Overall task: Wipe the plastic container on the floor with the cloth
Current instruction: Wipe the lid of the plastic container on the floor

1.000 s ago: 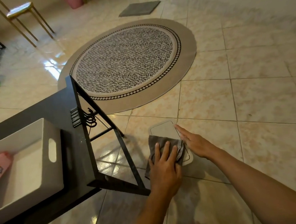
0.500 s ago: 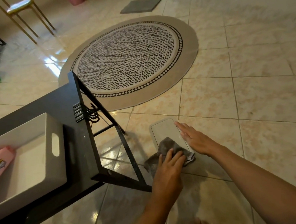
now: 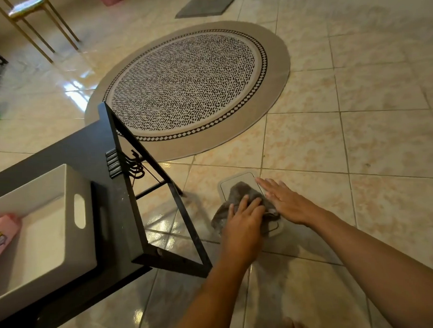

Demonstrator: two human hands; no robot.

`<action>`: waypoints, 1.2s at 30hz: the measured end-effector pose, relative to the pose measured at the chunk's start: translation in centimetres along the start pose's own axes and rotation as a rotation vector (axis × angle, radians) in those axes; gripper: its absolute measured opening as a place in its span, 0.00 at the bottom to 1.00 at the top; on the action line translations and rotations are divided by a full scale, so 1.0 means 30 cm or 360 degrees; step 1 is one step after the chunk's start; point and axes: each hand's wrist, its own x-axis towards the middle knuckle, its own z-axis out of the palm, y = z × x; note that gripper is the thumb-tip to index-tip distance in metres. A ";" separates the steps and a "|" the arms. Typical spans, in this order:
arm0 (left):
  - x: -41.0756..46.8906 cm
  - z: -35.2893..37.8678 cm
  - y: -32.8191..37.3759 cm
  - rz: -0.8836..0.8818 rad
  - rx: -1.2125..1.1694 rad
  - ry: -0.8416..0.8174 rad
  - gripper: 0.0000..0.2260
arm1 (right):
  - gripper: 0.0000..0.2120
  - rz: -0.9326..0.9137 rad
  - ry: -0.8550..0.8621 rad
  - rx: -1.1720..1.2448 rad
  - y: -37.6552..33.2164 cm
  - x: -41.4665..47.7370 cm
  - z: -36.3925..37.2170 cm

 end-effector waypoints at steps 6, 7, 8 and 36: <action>-0.053 0.028 0.000 -0.0034 -0.0008 0.0055 0.22 | 0.22 -0.0017 0.0010 -0.0011 -0.003 -0.003 0.008; -0.032 0.027 0.004 -0.0013 0.0002 0.0058 0.22 | 0.22 -0.0014 0.0011 -0.0011 0.000 0.000 0.010; -0.005 0.021 0.006 -0.0008 0.0009 0.0064 0.22 | 0.22 -0.0008 0.0009 -0.0020 0.002 0.003 0.010; -0.034 0.029 -0.075 0.0056 0.0040 0.0163 0.22 | 0.21 -0.0331 -0.0127 -0.0529 -0.200 0.263 -0.124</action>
